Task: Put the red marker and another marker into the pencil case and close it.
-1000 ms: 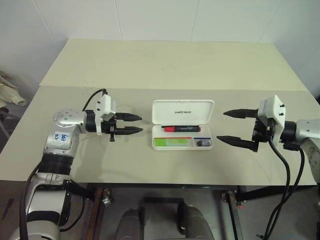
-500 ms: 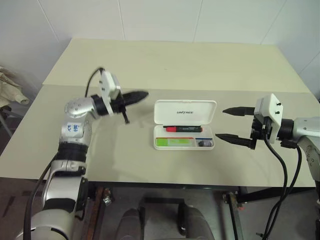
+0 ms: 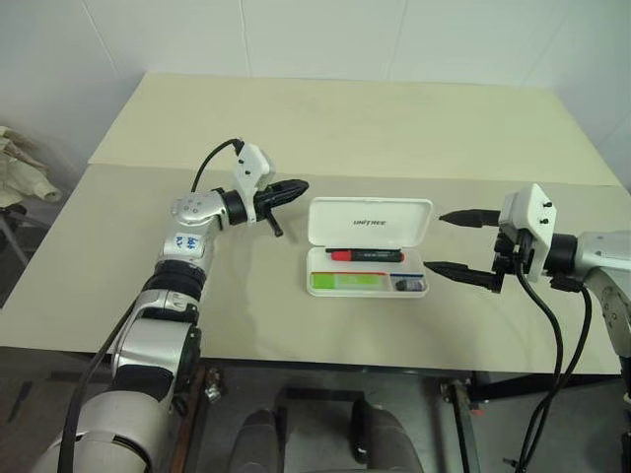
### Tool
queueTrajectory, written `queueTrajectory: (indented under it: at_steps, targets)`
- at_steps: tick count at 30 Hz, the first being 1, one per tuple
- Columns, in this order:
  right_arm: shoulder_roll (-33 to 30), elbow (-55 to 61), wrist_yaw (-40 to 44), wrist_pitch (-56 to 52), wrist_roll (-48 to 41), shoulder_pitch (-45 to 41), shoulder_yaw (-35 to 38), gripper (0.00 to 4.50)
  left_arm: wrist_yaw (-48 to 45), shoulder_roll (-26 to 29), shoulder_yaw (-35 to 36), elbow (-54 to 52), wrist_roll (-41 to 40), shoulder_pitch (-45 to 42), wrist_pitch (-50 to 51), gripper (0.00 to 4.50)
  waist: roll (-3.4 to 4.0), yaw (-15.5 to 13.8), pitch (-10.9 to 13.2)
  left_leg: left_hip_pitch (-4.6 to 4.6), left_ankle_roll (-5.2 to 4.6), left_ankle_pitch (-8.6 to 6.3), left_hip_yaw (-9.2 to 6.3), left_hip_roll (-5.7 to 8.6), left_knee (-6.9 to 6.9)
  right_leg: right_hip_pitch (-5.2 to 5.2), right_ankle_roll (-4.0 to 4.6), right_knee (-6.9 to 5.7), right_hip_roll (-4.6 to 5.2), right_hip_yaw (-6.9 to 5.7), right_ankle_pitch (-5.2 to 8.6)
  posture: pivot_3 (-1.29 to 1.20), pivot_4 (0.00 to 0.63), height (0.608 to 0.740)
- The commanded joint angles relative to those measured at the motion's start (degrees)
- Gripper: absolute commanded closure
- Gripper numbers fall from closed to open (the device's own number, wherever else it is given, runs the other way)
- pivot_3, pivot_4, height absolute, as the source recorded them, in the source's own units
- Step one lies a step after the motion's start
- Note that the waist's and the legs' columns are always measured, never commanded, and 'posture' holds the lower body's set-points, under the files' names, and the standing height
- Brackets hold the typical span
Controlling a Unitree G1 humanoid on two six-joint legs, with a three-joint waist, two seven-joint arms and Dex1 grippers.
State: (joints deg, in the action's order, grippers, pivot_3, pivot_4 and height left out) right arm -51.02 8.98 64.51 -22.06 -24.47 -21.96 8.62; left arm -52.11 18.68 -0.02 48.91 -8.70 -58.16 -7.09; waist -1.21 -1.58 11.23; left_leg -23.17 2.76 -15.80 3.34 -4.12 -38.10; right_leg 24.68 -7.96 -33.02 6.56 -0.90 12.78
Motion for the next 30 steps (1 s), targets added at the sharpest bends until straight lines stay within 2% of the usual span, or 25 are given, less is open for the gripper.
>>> queueTrajectory:
  at_steps: [1, 14, 20, 30]
  targets:
    - [0.0, 2.2, -0.5, 0.1, -1.2, 0.5, 1.2, 0.00, -4.0, -0.9, 0.4, -0.2, -1.4, -1.4, -1.7, 4.47, 0.00, 0.0, 0.0, 0.00, 0.02, -0.01, 0.01, 0.00, 0.00, -0.01, 0.00, 0.03, 0.00, 0.00, 0.00, 0.00, 0.150, 0.740]
    - [1.1, 3.8, -2.5, -2.2, -3.5, -0.3, 1.7, 0.00, -10.2, -0.6, -0.3, 0.0, -0.4, -0.4, -4.6, 4.47, 0.00, 0.1, 0.0, -0.01, 0.02, -0.03, 0.04, 0.00, -0.04, 0.00, -0.01, 0.03, 0.01, 0.00, -0.01, 0.00, 0.150, 0.740]
    - [-2.5, 4.8, -0.2, -9.8, -10.1, 0.3, 5.3, 0.00, -17.1, 1.0, -1.3, -2.6, -0.7, 1.5, -8.5, 4.47, 0.00, 0.1, 0.0, -0.04, 0.02, -0.03, 0.04, 0.00, -0.02, 0.01, -0.02, -0.01, 0.01, 0.00, -0.01, 0.00, 0.150, 0.740]
    - [-5.4, 4.5, 0.4, -11.4, -11.1, 1.7, 7.5, 0.00, -23.4, 1.8, -3.7, -8.1, -0.5, 4.4, -6.9, 4.47, 0.00, 0.1, 0.0, -0.03, -0.01, -0.05, 0.04, -0.01, -0.06, 0.00, -0.01, 0.03, 0.01, 0.01, -0.01, 0.00, 0.150, 0.740]
